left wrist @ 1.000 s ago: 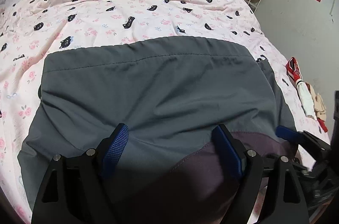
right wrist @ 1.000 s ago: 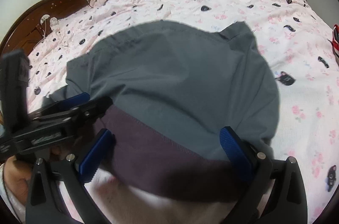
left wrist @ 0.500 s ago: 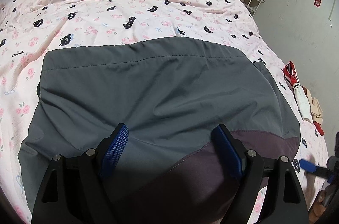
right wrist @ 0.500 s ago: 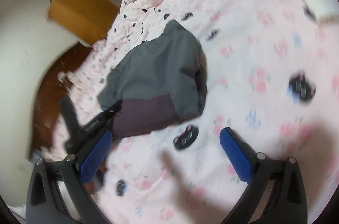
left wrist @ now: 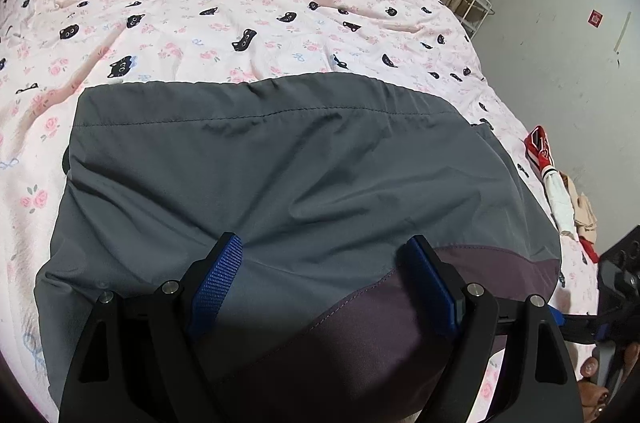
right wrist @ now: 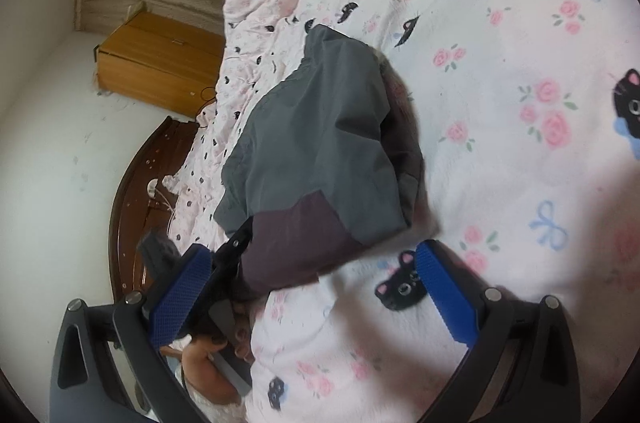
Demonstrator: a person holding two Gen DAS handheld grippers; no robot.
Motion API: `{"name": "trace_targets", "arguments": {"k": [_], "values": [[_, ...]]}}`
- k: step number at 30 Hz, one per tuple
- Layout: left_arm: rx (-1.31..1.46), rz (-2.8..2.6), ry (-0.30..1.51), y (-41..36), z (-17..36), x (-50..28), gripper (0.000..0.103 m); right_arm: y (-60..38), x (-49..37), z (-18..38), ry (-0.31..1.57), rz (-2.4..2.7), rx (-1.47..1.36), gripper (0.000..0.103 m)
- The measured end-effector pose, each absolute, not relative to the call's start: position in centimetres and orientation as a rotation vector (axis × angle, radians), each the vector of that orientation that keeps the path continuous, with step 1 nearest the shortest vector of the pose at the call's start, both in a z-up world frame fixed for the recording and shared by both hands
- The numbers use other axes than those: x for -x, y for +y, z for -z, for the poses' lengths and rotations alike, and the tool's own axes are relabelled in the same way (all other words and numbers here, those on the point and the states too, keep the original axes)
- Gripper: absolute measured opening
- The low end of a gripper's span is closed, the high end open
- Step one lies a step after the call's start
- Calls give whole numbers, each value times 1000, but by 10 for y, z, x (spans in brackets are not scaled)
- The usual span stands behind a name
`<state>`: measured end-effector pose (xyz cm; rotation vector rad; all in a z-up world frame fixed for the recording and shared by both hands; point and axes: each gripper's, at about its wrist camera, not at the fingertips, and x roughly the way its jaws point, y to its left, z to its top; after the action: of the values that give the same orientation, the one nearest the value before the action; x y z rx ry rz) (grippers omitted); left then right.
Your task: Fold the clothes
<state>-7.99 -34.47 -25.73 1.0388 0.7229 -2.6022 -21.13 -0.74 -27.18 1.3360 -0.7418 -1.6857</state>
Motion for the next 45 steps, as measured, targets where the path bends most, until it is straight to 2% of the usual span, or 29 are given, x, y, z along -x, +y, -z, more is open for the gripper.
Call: {"name": "trace_targets", "arguments": {"k": [6, 17, 23, 24, 26, 29, 31, 37, 39, 41, 45], "values": [[-1035, 2605, 732, -345, 258, 79, 81, -16, 226, 278, -861, 1648, -1367, 103], [-1032, 2608, 738, -345, 259, 79, 81, -43, 246, 282, -953, 1676, -1392, 103], [-1031, 2608, 738, -345, 259, 79, 81, -54, 251, 279, -919, 1698, -1391, 102], [-1031, 2608, 738, -345, 259, 79, 81, -55, 251, 279, -913, 1705, -1391, 100], [-1031, 2608, 737, -345, 259, 80, 81, -54, 252, 279, -903, 1716, -1394, 79], [-1033, 2608, 732, -345, 259, 80, 81, -50, 255, 287, -912, 1712, -1421, 54], [-1034, 2608, 730, -345, 259, 80, 81, -46, 258, 293, -949, 1685, -1431, 51], [-1036, 2608, 727, -346, 259, 80, 81, -49, 259, 292, -938, 1684, -1429, 51], [-1036, 2609, 727, -346, 259, 80, 81, -50, 259, 290, -928, 1685, -1418, 47], [-1036, 2609, 726, -346, 258, 80, 81, -53, 258, 286, -916, 1679, -1404, 34], [-1035, 2611, 726, -346, 258, 81, 81, -57, 255, 272, -843, 1720, -1366, 26]]}}
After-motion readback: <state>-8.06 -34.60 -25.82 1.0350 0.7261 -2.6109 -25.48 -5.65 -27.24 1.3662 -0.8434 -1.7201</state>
